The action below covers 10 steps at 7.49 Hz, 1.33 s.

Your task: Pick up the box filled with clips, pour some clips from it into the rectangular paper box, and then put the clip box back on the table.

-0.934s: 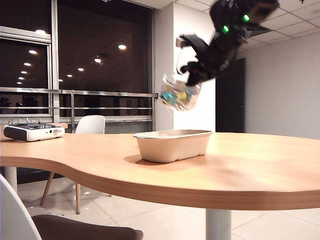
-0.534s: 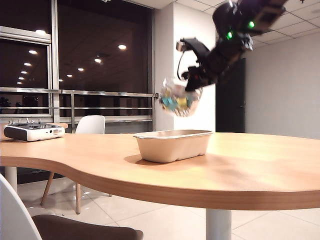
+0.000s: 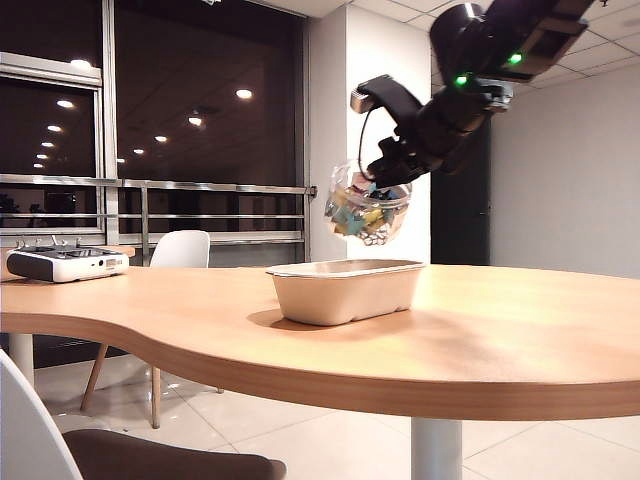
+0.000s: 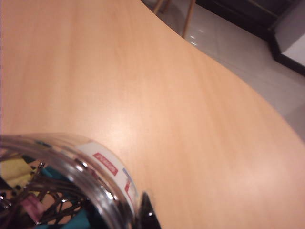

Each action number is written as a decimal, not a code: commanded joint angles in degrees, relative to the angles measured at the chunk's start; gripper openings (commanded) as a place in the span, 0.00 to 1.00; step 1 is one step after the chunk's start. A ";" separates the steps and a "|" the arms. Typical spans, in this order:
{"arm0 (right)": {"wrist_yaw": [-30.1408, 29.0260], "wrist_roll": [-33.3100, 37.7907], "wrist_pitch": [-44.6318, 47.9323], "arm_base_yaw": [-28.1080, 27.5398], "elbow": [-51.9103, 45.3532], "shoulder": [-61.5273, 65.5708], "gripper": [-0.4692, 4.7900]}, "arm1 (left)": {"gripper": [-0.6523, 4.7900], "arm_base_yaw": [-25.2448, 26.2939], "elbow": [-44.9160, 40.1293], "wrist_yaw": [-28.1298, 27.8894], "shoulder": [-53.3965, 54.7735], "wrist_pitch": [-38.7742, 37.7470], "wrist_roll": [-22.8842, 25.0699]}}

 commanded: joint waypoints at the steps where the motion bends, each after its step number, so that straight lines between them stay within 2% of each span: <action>1: 8.96 -8.33 1.81 4.72 0.24 -0.48 0.08 | 0.11 0.02 0.20 0.07 -0.17 0.74 0.22; 4: 15.61 -10.01 -1.20 4.94 0.24 -1.36 0.08 | 0.11 0.02 0.20 0.09 -0.17 0.72 0.39; 5: 15.72 -10.27 -2.91 4.98 0.24 -2.12 0.08 | 0.11 0.02 0.20 0.07 -0.17 0.76 0.39; 7: 21.16 -17.31 -5.09 5.70 -2.01 -3.45 0.08 | 0.11 0.04 0.20 0.04 -0.17 0.83 0.42; 10: 25.62 -19.23 0.55 7.74 -5.70 -3.58 0.08 | 0.11 0.04 0.20 0.07 -0.17 0.76 0.42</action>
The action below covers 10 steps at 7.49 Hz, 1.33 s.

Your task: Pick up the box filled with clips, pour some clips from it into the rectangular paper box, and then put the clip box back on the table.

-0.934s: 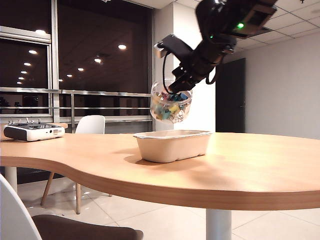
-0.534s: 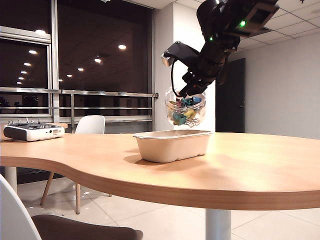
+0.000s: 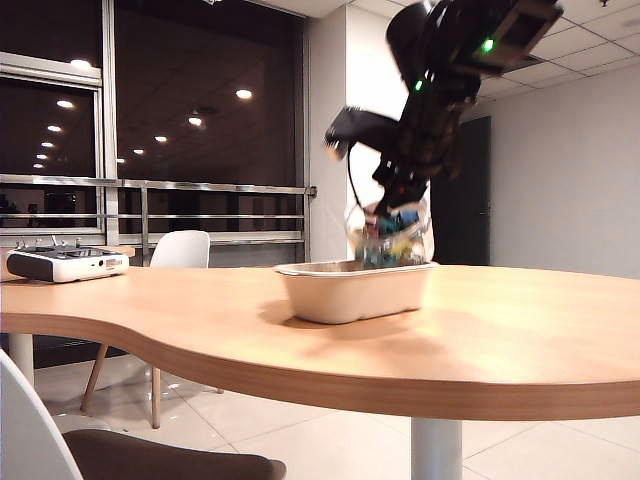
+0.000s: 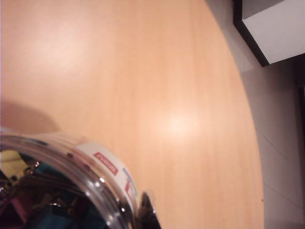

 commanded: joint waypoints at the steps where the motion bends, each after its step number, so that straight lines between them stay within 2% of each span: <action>1: 6.56 -8.83 8.85 1.90 0.39 -0.68 0.08 | 0.11 0.02 0.20 0.11 -0.17 0.79 0.24; 3: 8.57 -13.53 10.47 2.23 0.28 -0.68 0.08 | 0.11 0.02 0.20 0.11 -0.17 1.01 0.26; 5: 9.33 -29.68 36.50 3.96 -10.78 -0.70 0.08 | 0.11 0.02 0.20 0.11 -0.20 1.64 0.24; 8: 9.51 -31.91 39.52 4.35 -13.33 -0.68 0.08 | 0.11 0.02 0.20 0.11 -0.20 1.60 0.24; 10: 6.93 -35.87 41.38 4.63 -15.10 -0.44 0.08 | 0.11 0.02 0.20 0.11 -0.20 1.64 0.24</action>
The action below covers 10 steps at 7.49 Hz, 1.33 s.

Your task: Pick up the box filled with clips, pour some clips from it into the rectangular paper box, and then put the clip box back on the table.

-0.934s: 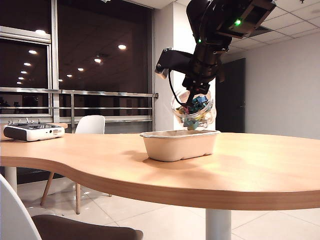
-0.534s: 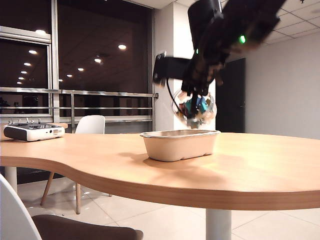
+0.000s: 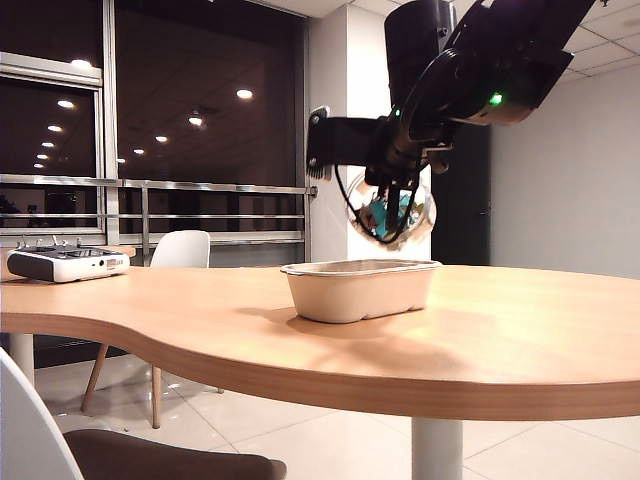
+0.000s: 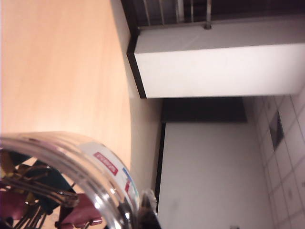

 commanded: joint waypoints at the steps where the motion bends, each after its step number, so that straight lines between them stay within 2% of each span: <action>1: -4.28 -9.25 8.96 0.26 -2.84 -0.31 0.08 | 0.11 0.02 0.20 0.11 -0.17 0.76 0.22; 4: -6.73 -13.66 11.96 0.26 -3.19 -0.31 0.08 | 0.11 0.02 0.20 0.13 -0.17 0.74 0.22; 6: -5.64 -18.75 12.39 0.26 -3.19 -0.31 0.08 | 0.11 0.02 0.20 0.15 -0.17 0.74 0.22; 8: -5.66 -22.97 19.52 0.31 -3.17 -0.31 0.08 | 0.11 0.00 0.20 0.35 -0.17 0.72 0.20; 9: -9.51 -25.73 21.05 0.59 -3.19 -0.33 0.08 | 0.11 0.00 0.20 0.35 -0.17 0.70 0.20; 10: -9.49 -25.59 20.61 0.74 -3.19 -0.31 0.08 | 0.11 0.02 0.20 0.35 -0.17 0.72 0.20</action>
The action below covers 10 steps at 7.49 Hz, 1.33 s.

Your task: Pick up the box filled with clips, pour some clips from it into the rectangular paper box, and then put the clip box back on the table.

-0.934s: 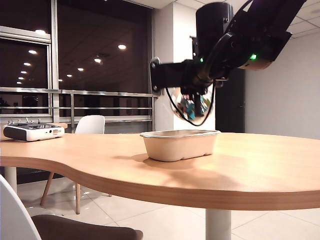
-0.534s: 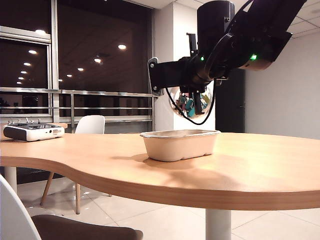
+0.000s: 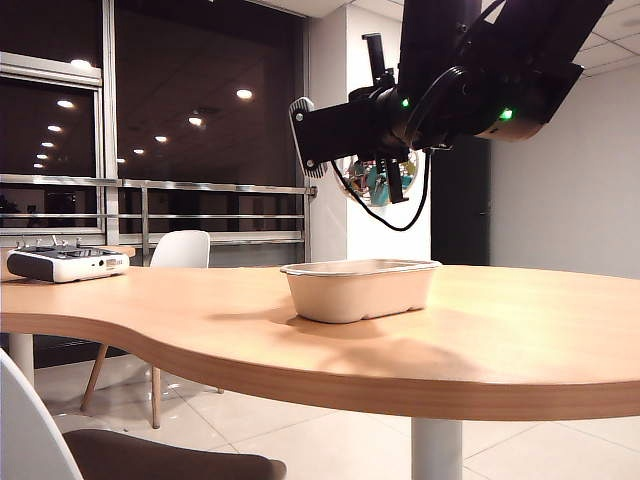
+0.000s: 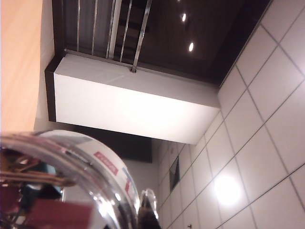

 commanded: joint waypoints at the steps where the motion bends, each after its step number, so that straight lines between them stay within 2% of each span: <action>1: -0.02 -0.68 1.38 0.50 0.22 -0.39 0.08 | 0.11 0.02 0.20 0.28 -0.17 0.70 0.20; 4: -0.22 1.03 1.16 0.15 0.20 -0.39 0.08 | 0.11 0.02 0.20 0.28 -0.17 0.70 0.20; 6: -1.40 1.66 0.42 -0.59 -3.45 -0.39 0.08 | 0.11 0.02 0.20 0.28 -0.17 0.72 0.20; 8: -2.67 1.09 7.30 -0.31 -5.86 -0.42 0.08 | 0.11 0.02 0.20 0.26 -0.17 0.72 0.20; 9: -2.64 0.52 5.16 -0.72 -5.97 -0.39 0.08 | 0.11 0.02 0.20 0.26 -0.17 0.70 0.20; 10: -3.17 0.57 7.52 -0.66 -6.12 -0.42 0.08 | 0.11 0.02 0.20 0.26 -0.17 0.70 0.20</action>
